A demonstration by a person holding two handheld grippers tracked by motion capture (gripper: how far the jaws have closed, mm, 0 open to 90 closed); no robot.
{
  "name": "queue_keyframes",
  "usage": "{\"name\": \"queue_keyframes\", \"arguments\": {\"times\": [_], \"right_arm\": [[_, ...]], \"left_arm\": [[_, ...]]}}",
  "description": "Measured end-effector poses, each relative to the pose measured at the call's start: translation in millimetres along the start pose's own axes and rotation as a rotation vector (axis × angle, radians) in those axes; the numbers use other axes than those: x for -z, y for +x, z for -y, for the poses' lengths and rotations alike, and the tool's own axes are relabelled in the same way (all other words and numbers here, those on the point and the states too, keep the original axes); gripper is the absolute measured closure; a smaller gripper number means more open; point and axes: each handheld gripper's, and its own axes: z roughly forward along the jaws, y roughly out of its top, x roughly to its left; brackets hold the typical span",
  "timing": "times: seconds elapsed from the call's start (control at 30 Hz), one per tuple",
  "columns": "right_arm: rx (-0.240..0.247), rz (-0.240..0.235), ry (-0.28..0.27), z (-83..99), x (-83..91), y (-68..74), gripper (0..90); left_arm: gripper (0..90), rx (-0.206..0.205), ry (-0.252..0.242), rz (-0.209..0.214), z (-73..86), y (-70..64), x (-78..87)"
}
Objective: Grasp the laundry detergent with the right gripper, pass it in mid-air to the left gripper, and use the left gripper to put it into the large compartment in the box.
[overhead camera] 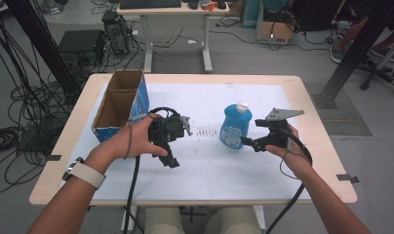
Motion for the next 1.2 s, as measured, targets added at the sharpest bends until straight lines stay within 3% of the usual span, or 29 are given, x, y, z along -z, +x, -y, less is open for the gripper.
{"name": "queue_keyframes", "arguments": {"times": [1.2], "right_arm": [[0.002, -0.008, -0.014, -1.0, -0.3, 0.3, 5.2]], "left_arm": [[13.1, 0.007, -0.003, -0.005, 2.4, -0.7, 0.3]]}}
